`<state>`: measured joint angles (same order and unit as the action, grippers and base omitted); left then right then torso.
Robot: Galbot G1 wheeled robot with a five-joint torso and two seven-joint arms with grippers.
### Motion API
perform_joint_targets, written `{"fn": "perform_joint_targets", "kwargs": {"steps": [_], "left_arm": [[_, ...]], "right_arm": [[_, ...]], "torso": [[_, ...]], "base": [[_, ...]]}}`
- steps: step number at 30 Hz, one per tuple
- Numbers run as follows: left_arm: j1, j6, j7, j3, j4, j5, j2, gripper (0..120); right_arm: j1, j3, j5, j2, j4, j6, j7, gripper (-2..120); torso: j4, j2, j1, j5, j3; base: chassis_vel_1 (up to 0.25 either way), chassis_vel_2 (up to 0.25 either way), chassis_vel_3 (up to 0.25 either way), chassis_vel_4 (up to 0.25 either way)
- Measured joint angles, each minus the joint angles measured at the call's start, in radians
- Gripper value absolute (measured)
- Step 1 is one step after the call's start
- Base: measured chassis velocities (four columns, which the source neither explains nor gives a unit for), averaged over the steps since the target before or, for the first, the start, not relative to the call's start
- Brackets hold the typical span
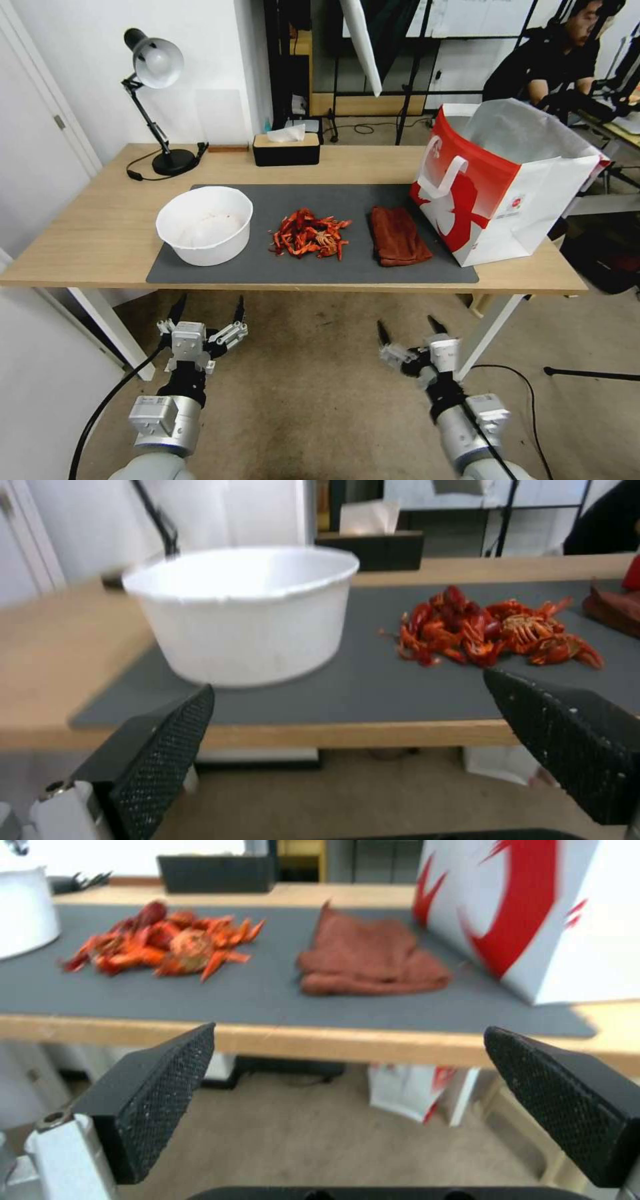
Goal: Sweep shrimp from table into container with towel, then put container into takeout bag.
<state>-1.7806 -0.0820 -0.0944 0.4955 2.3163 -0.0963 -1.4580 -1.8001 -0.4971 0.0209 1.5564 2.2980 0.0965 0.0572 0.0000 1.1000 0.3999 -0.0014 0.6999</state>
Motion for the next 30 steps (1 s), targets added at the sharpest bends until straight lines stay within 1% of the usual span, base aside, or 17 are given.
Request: {"fn": "perform_joint_targets", "kwargs": {"steps": [1, 2, 3, 4, 5, 6, 8, 30], "left_arm": [[0.000, 0.000, 0.000, 0.000, 0.000, 0.000, 0.000, 100], [0.013, -0.051, -0.059, -0.033, 0.012, -0.059, 0.027, 100], [0.026, -0.103, -0.118, -0.068, 0.023, -0.121, 0.054, 100], [0.035, -0.140, -0.160, -0.093, 0.032, -0.164, 0.073, 100], [0.035, -0.140, -0.160, -0.093, 0.032, -0.164, 0.073, 100], [0.035, -0.143, -0.161, -0.094, 0.036, -0.168, 0.078, 100], [0.035, -0.142, -0.158, -0.093, 0.041, -0.168, 0.080, 100], [0.025, -0.122, -0.143, -0.082, 0.037, -0.159, 0.074, 100]], "right_arm": [[0.000, 0.000, 0.000, 0.000, 0.000, 0.000, 0.000, 100], [0.000, 0.009, 0.006, 0.008, -0.001, 0.030, 0.019, 100], [0.001, 0.030, 0.017, 0.022, -0.002, 0.074, 0.049, 100], [0.002, 0.059, 0.034, 0.046, -0.005, 0.146, 0.097, 100], [0.002, 0.059, 0.034, 0.046, -0.005, 0.146, 0.097, 100], [0.002, 0.074, 0.041, 0.054, -0.006, 0.178, 0.119, 100], [0.007, 0.076, 0.046, 0.062, 0.003, 0.198, 0.129, 100], [0.010, 0.066, 0.048, 0.050, 0.004, 0.191, 0.126, 100]], "torso": [[0.0000, 0.000, 0.000, 0.0000, 0.000], [-0.0001, 0.000, 0.000, 0.0021, 0.000], [-0.0004, 0.000, 0.000, 0.0012, 0.000], [-0.0002, 0.000, 0.000, 0.0012, 0.000], [-0.0002, 0.000, 0.000, 0.0012, 0.000], [0.0001, 0.000, 0.000, 0.0014, 0.000], [0.0001, 0.000, 0.000, 0.0012, 0.000], [0.0000, 0.000, 0.000, 0.0014, 0.000]], "base": [[0.000, 0.000, 0.000, 0.000], [0.000, 0.000, 0.000, 0.000], [0.000, 0.000, 0.000, 0.000], [0.000, 0.000, 0.000, 0.000], [0.000, 0.000, 0.000, 0.000], [0.000, 0.000, 0.000, 0.000], [0.000, 0.000, 0.000, 0.000], [0.000, 0.000, 0.000, 0.000]]}}
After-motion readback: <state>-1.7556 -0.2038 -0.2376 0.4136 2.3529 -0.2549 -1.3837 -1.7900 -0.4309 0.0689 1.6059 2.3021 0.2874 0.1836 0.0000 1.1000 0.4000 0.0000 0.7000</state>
